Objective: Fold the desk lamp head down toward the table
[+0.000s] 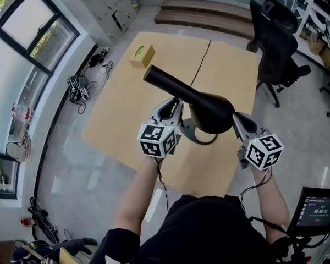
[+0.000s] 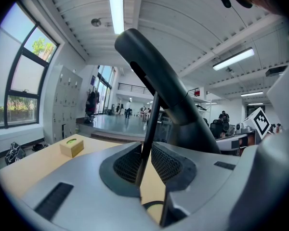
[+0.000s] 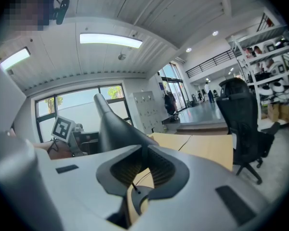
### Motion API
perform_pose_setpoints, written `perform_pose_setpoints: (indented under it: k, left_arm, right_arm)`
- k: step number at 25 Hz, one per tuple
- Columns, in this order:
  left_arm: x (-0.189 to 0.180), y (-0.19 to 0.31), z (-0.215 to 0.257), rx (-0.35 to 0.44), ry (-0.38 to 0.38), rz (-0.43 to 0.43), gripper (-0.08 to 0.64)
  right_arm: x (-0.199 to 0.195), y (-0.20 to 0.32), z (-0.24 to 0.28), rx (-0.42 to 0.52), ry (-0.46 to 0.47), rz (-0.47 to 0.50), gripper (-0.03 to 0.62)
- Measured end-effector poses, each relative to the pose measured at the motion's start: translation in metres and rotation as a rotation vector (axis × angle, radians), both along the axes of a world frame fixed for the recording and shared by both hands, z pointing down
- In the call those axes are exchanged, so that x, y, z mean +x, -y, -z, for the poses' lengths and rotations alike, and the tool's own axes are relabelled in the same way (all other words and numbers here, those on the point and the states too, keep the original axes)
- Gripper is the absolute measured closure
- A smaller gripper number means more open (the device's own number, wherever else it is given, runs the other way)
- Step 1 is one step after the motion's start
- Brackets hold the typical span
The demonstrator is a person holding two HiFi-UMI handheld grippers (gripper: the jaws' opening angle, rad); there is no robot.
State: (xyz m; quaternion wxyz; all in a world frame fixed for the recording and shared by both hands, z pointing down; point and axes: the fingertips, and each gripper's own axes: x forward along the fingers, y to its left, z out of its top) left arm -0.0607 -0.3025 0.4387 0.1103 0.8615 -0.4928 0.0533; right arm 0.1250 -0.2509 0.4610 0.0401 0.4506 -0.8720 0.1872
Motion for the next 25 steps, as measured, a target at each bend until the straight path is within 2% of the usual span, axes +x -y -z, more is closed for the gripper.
perform_pose_setpoints:
  k: [9,15,25]
  left_arm:
    - [-0.002,-0.002,0.001,0.01,-0.017,0.012,0.491]
    - [-0.001,-0.005,-0.007,-0.002,-0.058,0.017,0.489]
    - [-0.002,-0.004,-0.026,-0.043,-0.024,0.031,0.489]
  right_arm:
    - [-0.003,0.001,-0.004,-0.013,0.015,-0.002,0.554]
    - [-0.004,0.002,-0.007,-0.019,0.02,-0.002,0.554]
    - [-0.006,0.002,-0.012,-0.034,0.026,-0.002,0.554]
